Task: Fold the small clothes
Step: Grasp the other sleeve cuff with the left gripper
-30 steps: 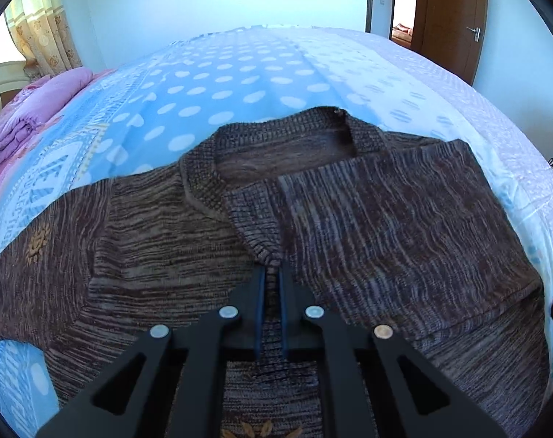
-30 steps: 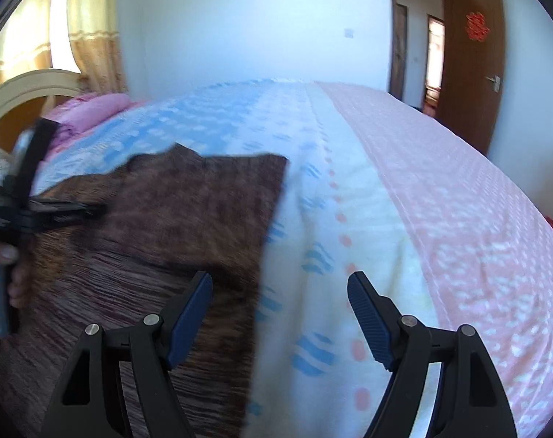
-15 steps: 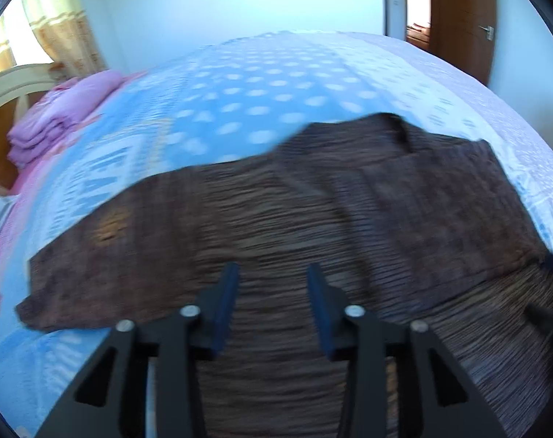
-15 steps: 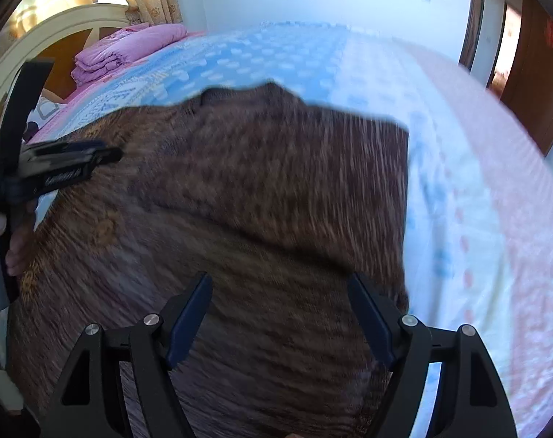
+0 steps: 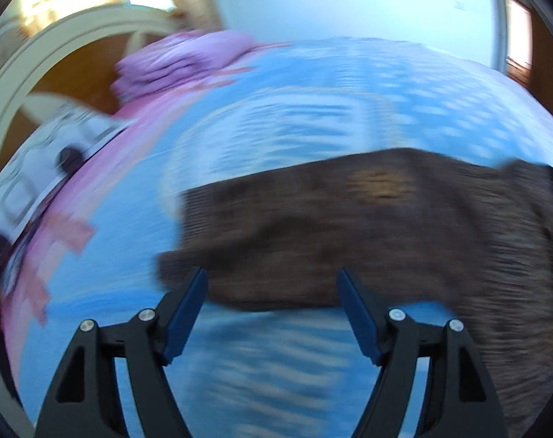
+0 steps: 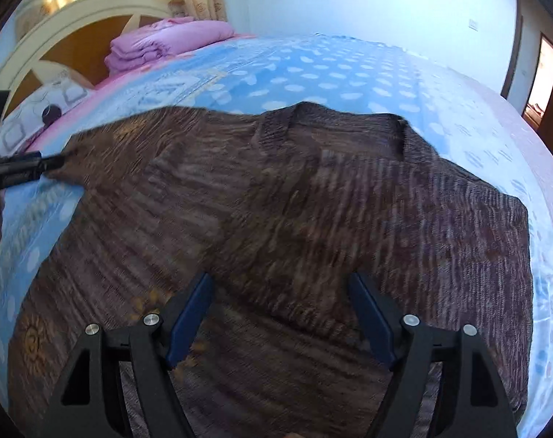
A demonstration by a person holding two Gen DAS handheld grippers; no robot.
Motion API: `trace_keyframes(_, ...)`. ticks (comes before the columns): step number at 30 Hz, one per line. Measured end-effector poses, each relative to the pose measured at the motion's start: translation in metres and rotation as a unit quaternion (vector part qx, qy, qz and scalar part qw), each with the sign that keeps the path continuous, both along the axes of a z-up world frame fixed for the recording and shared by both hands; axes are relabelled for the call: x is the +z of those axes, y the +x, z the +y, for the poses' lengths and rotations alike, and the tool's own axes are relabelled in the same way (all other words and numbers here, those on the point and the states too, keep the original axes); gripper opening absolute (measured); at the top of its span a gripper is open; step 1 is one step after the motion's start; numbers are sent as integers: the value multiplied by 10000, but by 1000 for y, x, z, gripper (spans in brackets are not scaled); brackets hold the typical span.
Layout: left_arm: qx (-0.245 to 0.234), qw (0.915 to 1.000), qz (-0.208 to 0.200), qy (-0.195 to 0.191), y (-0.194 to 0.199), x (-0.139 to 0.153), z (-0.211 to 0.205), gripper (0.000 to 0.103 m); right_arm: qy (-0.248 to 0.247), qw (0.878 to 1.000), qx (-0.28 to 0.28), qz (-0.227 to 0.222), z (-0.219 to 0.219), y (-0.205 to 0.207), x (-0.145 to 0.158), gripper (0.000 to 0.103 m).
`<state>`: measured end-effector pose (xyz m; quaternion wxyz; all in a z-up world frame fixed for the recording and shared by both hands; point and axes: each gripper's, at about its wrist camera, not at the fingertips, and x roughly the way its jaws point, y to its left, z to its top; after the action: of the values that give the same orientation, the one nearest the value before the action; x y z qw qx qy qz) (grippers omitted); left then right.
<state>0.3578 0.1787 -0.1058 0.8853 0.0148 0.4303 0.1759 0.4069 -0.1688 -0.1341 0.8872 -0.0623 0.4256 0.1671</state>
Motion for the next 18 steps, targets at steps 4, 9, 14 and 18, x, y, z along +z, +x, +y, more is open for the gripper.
trace_keyframes(4,765,9970,22,-63,-3,-9,51,77,-319,9992,88,-208,13,-7,-5,79)
trace_keyframes(9,1244,9909,37,-507,-5,-23,80,77,-351,9986,224,-325,17,-16,-4,79)
trace_keyframes(14,1482,9780,-273,-1441,-9,-24,91,79,-491,9978,200,-389,22,-18,-6,78)
trace_keyframes(18,1561,9683,-322,-1921,-1,-30,92,79,-526,9976,182,-410,23,-17,-6,79)
